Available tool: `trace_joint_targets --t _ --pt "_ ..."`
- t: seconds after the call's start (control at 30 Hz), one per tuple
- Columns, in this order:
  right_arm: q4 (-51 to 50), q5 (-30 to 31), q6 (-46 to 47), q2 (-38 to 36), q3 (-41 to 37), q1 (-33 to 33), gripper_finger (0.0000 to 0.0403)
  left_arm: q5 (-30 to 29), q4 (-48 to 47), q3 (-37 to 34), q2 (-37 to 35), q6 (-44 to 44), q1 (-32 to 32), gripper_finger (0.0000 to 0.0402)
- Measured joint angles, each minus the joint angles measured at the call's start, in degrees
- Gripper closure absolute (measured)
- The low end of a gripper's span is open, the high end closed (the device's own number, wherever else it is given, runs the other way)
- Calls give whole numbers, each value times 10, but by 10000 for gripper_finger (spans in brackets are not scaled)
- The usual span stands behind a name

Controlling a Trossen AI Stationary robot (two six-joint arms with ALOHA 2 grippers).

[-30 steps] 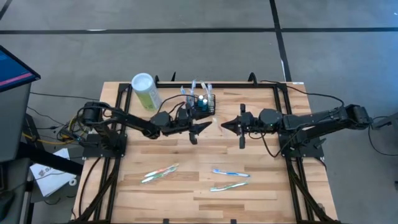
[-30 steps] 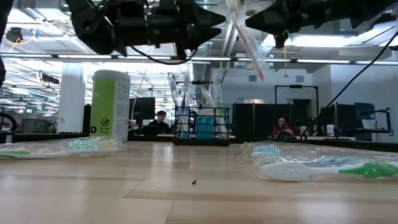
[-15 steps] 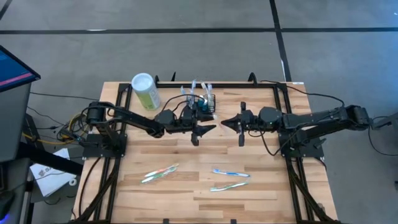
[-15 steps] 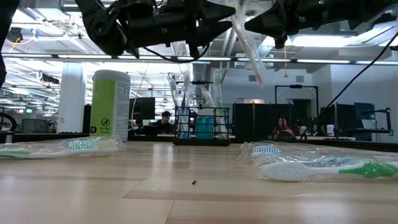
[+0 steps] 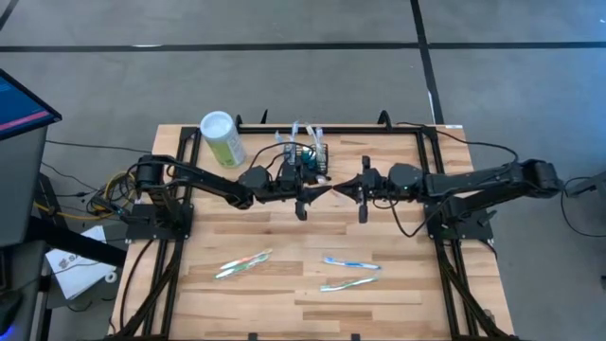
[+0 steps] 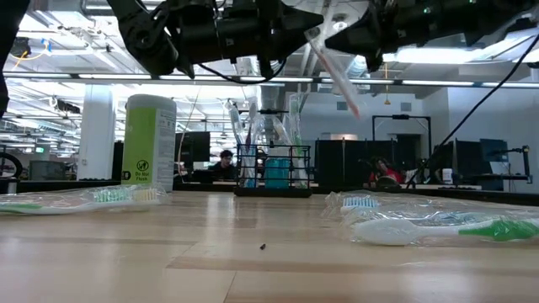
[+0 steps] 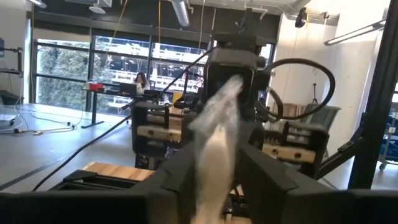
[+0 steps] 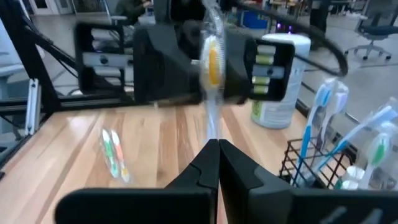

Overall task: Pick & Place toothbrushing station
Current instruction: Put the orange toothbrush into the black wire organizer

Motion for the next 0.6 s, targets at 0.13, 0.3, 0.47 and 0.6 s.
trace_joint_targets --t 0.13,0.3,0.47,0.6 --pt "11 0 0 6 0 -11 403 -2 -11 0 0 3 0 363" --pt "18 1 1 6 0 -17 403 -2 -25 0 0 15 0 367" --pt "15 1 -2 6 0 -17 403 -2 -27 -1 0 15 0 362" --pt "3 1 -14 5 0 -17 403 0 -37 -1 -3 15 6 365"
